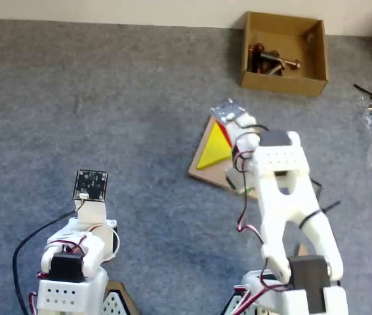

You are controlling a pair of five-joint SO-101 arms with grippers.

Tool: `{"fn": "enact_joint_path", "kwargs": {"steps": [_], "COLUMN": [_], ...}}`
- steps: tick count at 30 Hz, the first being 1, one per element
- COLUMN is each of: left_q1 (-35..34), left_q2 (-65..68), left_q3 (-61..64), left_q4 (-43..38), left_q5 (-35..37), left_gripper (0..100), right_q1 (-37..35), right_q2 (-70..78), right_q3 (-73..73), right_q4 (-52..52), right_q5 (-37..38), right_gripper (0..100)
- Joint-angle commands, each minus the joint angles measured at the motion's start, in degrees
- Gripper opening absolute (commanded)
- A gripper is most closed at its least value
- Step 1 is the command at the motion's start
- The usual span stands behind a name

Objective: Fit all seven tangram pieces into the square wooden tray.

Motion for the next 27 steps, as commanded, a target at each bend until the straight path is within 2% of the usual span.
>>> {"fn": "enact_joint_path", "kwargs": {"steps": [1, 9, 13, 19, 27], "left_q1": [0.9, 0.9, 0.9, 0.9, 0.9], "left_q2": [-0.4, -0.4, -0.4, -0.4, -0.4], "left_q3": [1.1, 1.1, 1.1, 1.1, 1.1], "left_q4": [-0.1, -0.1, -0.1, -0.1, -0.1], "left_q5": [0.4, 0.4, 0.4, 0.4, 0.4], "left_gripper": [1, 1, 1, 1, 1], "right_q1": [-1.0, -1.2, -2.9, -3.6, -3.7], "right_q2": [4.6, 16.2, 18.0, 19.1, 19.1], "right_q3": [-7.5, -16.1, -17.3, -17.1, -17.4], "right_q4": [0.1, 0.2, 0.0, -3.4, -3.6], "right_q5": [-2.4, -5.1, -5.8, -13.1, -13.6], "right_gripper": [9.1, 9.1, 9.1, 9.1, 9.1]}}
